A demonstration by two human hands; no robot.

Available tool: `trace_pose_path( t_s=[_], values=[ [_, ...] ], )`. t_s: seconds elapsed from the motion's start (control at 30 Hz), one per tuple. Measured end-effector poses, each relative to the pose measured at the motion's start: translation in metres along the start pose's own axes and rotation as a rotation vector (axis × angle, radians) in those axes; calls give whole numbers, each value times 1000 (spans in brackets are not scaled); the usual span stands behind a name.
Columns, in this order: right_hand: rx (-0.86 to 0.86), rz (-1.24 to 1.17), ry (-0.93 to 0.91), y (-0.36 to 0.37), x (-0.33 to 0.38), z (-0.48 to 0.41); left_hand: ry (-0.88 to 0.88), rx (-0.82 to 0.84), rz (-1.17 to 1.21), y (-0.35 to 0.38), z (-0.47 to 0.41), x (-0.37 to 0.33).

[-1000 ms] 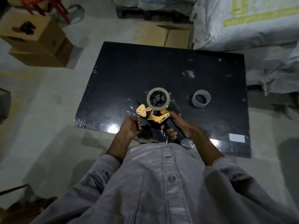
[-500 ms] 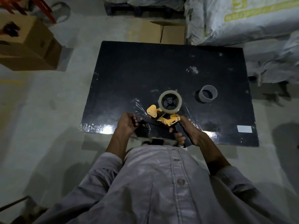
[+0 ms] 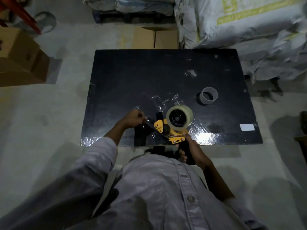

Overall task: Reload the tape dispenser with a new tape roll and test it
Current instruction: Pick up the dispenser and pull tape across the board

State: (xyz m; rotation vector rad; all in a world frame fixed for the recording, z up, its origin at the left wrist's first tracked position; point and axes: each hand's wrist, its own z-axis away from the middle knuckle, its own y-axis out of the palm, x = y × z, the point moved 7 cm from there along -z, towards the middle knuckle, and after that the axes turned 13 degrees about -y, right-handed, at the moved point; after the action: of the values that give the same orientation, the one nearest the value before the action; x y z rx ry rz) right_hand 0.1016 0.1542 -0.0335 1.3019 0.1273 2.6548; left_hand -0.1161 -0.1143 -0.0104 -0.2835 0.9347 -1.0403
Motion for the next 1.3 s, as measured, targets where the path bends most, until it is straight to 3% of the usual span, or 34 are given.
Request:
trace_pose_path(
  t_s=[0.1,0.2,0.57,0.83,1.07,1.23,1.3],
  values=[
    [-111,124,-125,1,4,0,54,-71,-188,1,-21,-8],
    [-177,207,-211,5,10,-4,39,-130,-224,6,-38,-4],
    [-283,515,-323,23,18,-27,194,-208,-415,-7,-55,-22],
    [-246,778,-312,43,27,-35,83,-198,-421,-6,-62,-11],
    [-212,695,-233,48,17,-34,-206,-267,-244,-33,-71,8],
    [-204,575,-203,43,18,-27,138,-348,-166,-4,-44,7],
    [-191,572,-194,42,18,-28,159,-284,-209,12,-32,16]
  ],
)
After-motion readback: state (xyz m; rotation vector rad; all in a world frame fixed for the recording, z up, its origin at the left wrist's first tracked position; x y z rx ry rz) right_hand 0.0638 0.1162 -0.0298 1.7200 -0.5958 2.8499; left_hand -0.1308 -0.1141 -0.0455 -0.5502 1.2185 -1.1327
